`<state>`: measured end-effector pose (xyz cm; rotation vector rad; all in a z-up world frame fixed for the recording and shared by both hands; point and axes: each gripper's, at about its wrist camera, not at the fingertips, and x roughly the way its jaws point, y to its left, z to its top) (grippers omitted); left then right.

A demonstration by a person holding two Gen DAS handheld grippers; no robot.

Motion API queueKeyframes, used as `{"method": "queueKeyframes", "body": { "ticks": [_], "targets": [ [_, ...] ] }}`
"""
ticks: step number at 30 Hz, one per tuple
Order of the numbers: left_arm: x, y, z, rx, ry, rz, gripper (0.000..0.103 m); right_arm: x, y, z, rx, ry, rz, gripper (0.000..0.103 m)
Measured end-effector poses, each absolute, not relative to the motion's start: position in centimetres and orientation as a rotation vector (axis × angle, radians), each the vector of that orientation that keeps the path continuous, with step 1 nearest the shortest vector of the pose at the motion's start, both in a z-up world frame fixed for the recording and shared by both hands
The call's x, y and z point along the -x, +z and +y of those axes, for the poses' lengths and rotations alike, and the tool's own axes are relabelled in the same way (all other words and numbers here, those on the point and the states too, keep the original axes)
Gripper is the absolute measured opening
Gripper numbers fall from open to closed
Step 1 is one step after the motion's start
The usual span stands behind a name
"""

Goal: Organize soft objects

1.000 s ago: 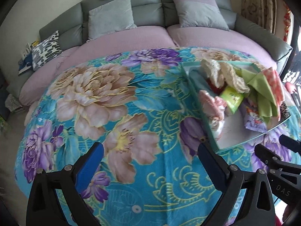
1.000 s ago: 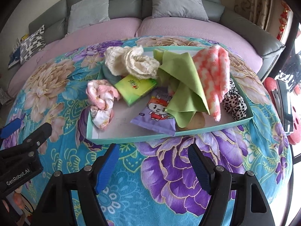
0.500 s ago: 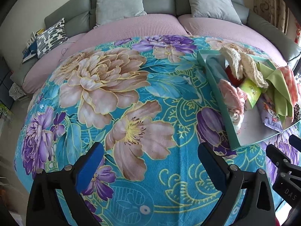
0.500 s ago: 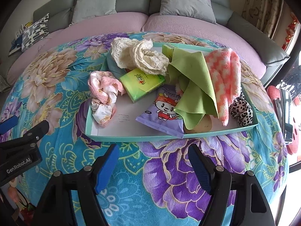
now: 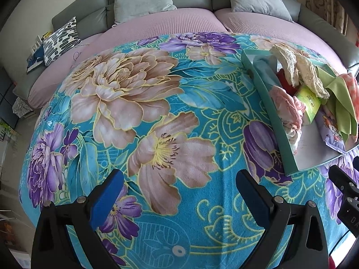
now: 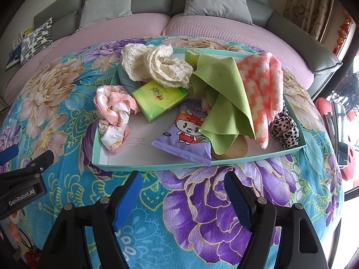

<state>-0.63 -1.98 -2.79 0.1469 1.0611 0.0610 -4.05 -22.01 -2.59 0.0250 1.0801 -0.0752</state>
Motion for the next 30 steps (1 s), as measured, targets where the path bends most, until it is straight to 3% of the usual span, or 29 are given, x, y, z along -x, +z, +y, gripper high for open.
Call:
{"method": "queueKeyframes", "body": {
  "ticks": [30],
  "targets": [
    [0.73, -2.84, -2.19, -0.170, 0.061, 1.060, 0.100, 4.19, -2.35, -22.13, -0.032, -0.082, 1.076, 0.079]
  ]
}}
